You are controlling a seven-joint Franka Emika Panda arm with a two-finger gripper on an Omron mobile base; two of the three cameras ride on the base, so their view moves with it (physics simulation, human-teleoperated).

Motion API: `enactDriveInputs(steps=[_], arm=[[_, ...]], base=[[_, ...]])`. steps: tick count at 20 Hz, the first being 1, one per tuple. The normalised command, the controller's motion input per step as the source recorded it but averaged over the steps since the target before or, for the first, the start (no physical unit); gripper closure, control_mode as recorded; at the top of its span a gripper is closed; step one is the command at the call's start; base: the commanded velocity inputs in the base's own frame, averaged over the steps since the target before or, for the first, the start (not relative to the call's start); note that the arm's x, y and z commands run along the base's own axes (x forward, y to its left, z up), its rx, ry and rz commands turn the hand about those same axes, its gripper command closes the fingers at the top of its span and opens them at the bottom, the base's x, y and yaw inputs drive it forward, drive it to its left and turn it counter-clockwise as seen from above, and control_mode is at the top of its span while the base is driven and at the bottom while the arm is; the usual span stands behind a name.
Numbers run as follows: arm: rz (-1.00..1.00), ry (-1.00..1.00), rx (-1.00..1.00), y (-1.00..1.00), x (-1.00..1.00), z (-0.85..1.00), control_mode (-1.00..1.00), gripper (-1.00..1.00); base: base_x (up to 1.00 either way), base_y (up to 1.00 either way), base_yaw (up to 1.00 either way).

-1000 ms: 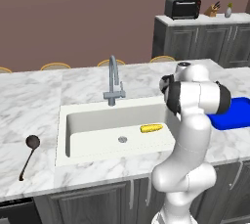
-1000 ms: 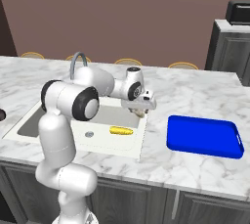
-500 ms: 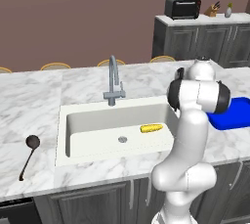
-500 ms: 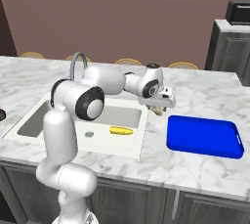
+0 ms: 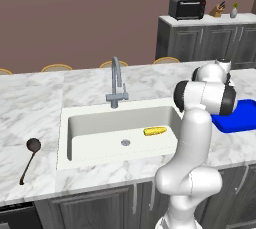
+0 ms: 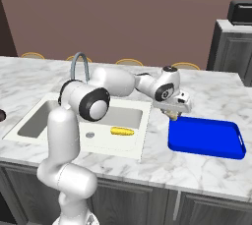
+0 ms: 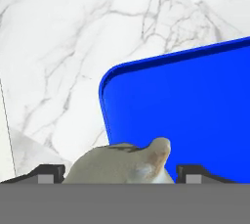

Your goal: Pick up all produce items and place them in the sink. Turn on the sink faucet to wash them. Then turn the sink off and put them in the tray.

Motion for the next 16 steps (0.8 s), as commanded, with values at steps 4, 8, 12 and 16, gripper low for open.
enactDriveInputs(steps=[4,8,12,16], arm=[[-0.06,0.0,0.0,-0.38,-0.23,0.0,-1.0,1.0],[-0.02,0.0,0.0,-0.21,0.0,-0.18,-1.0,1.0],[0.0,0.0,0.0,-0.24,0.01,-0.33,-1.0,1.0],[0.0,0.0,0.0,-0.37,0.07,-0.42,-1.0,1.0]], base=[[0.0,0.0,0.0],[0.0,0.0,0.0],[0.0,0.0,0.0],[0.0,0.0,0.0]])
